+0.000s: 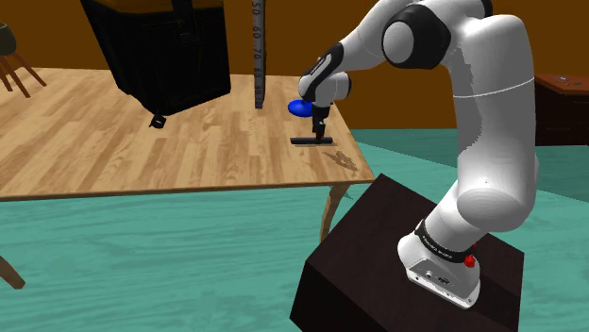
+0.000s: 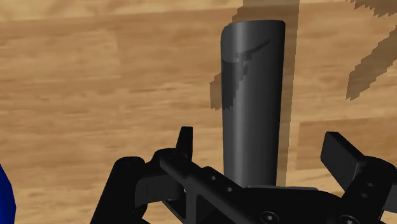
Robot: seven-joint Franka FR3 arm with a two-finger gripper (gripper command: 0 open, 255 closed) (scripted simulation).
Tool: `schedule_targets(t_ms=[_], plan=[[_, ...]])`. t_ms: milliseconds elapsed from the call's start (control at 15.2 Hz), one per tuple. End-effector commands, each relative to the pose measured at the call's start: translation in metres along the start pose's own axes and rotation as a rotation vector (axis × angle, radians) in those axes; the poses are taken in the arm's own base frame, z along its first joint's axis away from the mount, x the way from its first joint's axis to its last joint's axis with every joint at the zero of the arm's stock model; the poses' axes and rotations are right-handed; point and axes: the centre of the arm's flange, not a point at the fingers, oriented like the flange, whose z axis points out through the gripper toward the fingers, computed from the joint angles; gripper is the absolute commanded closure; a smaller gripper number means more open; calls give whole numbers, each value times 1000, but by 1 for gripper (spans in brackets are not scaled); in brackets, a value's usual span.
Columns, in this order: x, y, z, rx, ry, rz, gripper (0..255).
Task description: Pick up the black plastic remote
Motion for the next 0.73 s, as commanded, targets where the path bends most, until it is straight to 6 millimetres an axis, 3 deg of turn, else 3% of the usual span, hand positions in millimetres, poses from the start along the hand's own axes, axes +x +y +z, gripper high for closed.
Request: schedule_targets(t_ms=[0, 66, 132, 660], plan=[[1, 1, 8, 0, 0, 0, 0], [1, 1, 8, 0, 0, 0, 0], [1, 1, 9, 0, 0, 0, 255], [0, 1, 9, 0, 0, 0, 255]])
